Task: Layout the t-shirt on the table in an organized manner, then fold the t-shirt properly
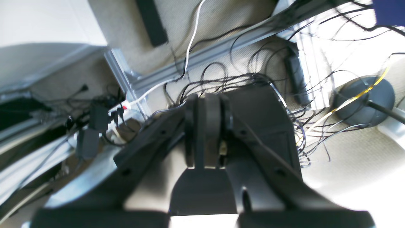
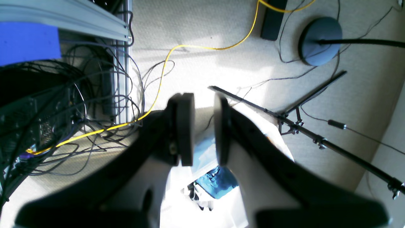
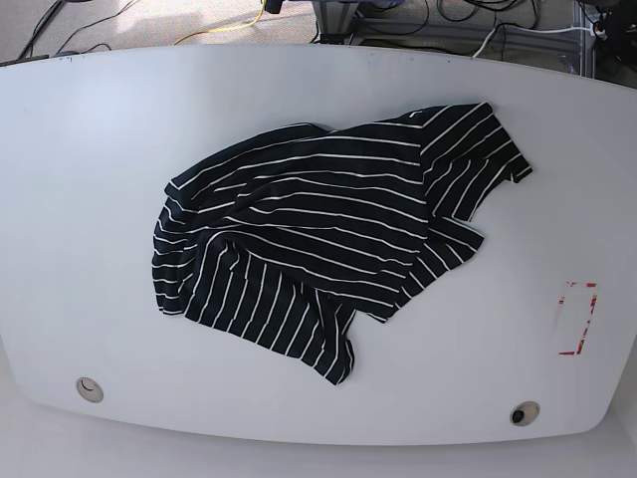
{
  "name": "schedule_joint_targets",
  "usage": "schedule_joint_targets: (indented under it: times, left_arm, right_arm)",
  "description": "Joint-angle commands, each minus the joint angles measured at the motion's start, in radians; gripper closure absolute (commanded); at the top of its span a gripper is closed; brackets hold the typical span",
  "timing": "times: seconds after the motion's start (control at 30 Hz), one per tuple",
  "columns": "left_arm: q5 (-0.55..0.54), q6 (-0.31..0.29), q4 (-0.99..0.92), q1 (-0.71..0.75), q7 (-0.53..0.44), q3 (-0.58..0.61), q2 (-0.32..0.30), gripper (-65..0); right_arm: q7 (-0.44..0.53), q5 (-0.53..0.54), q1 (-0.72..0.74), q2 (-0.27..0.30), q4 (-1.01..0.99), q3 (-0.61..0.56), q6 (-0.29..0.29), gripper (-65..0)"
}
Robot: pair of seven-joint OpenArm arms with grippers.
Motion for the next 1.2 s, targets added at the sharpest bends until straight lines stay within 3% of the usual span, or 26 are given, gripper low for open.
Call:
schedule_joint_targets:
  times: [0.0, 0.27, 0.73, 1.17]
  left_arm:
    - [-0.014, 0.0, 0.029, 0.028, -0.002, -0.005, -0.008, -3.1]
    - [-0.101, -0.015, 0.078, 0.026, 0.016, 0.003, -0.016, -3.4]
    - [-0.047, -0.017, 0.187, 0.064, -0.019, -0.014, -0.009, -2.5]
    - [-0.043, -0.022, 0.33, 0.076, 0.018, -0.011, -0.004, -4.3]
  right_arm:
    - [0.01, -0.005, -0.03, -0.001, 0.047, 0.005, -0.003, -10.2]
    - [0.002, -0.007, -0.055, -0.006, 0.129, 0.008, -0.003, -10.1]
    - [-0.003, -0.009, -0.074, -0.002, 0.26, 0.017, -0.003, -10.4]
    - [-0.013, -0.029, -0.041, 0.003, 0.311, 0.017, 0.003, -10.4]
